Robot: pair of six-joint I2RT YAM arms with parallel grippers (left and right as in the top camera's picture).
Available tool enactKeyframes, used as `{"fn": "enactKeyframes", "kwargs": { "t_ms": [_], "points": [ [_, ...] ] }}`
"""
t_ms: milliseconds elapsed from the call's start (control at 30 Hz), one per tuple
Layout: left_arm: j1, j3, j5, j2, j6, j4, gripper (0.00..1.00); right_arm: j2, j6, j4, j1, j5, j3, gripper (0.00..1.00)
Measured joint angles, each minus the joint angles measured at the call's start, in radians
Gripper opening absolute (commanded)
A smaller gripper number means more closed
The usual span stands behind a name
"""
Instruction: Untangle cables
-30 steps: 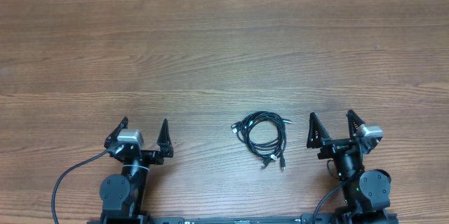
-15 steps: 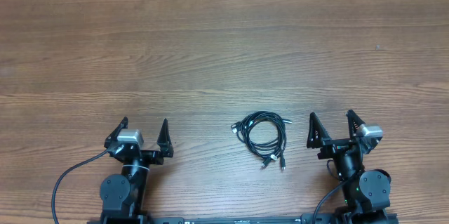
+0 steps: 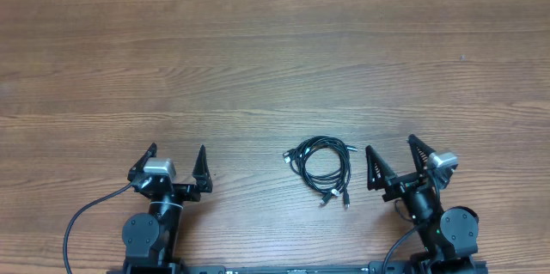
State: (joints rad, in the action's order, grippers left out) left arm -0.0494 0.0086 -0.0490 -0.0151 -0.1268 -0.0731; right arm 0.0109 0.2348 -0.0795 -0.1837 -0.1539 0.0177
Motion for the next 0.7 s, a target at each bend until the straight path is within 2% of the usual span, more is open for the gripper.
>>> {"fn": "enactKeyframes", "kwargs": {
  "t_ms": [267, 533, 700],
  "points": [
    [0.000, 0.000, 0.000, 0.000, 0.000, 0.000, 1.00, 0.000, 0.001, -0.097, 0.000, -0.098, 0.042, 1.00],
    [0.000, 0.000, 0.000, 0.000, 0.000, 0.000, 0.99, 0.029, 0.000, -0.276, 0.000, -0.101, 0.272, 1.00],
    [0.000, 0.000, 0.000, 0.000, 0.000, 0.000, 1.00, 0.172, 0.000, -0.341, 0.000, -0.101, 0.420, 1.00]
  ]
}}
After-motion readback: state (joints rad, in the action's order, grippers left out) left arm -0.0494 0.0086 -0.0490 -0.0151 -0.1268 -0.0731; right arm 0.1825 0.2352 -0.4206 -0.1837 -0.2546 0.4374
